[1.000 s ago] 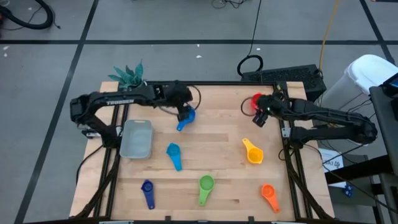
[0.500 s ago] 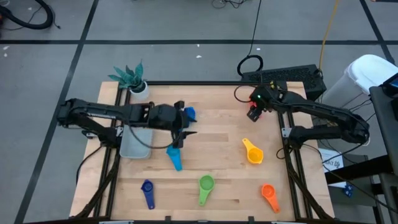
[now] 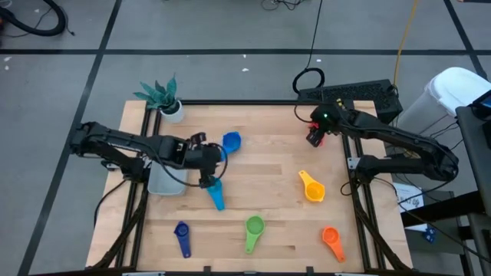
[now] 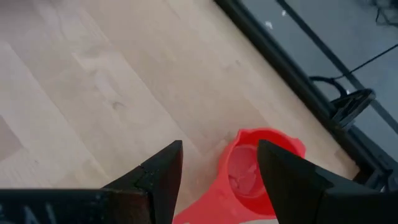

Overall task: Nest measuring cups in basket
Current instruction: Move the green measuring cup to the centre of the table

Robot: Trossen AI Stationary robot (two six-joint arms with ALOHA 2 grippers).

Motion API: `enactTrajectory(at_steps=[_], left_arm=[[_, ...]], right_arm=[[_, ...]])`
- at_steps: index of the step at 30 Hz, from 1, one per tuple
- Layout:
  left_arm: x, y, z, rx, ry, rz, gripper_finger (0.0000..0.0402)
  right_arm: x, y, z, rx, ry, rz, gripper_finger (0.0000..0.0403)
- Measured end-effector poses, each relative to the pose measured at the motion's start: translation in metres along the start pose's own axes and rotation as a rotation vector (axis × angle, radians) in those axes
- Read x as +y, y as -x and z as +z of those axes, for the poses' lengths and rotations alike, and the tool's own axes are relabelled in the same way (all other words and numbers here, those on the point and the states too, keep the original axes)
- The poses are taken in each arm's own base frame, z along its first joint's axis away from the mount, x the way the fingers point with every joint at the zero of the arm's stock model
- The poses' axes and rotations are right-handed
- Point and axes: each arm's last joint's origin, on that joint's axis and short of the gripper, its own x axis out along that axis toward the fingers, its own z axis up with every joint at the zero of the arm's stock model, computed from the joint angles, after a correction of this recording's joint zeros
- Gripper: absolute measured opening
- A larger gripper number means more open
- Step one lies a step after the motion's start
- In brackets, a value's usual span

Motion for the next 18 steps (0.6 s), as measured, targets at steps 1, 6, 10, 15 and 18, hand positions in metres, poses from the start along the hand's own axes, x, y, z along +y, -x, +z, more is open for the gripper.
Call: enactTrajectory(at_steps=[1,6,10,15,18], left_arm=[[-0.001,-0.005,-0.002,0.022,0.009,0.017,0.0188],[-0.007,-0.027,-0.017,0.099,0.129,0.018,0.0191],[-0.011,-0.042,-0.032,0.165,0.192,0.032,0.0197],[-0.020,-0.050,-0.036,0.136,0.234,0.013,0.0200],[-0.036,-0.050,-0.023,-0.031,0.243,-0.123,0.0196]], right_arm=[[0.000,0.003,0.000,-0.015,-0.003,0.016,0.0199],[0.001,0.017,-0.001,-0.084,-0.032,0.082,0.0199],[0.002,0.028,-0.003,-0.139,-0.026,0.095,0.0199],[0.002,0.039,-0.005,-0.188,-0.022,0.105,0.0199],[0.003,0.044,-0.007,-0.201,-0.020,0.116,0.0199]])
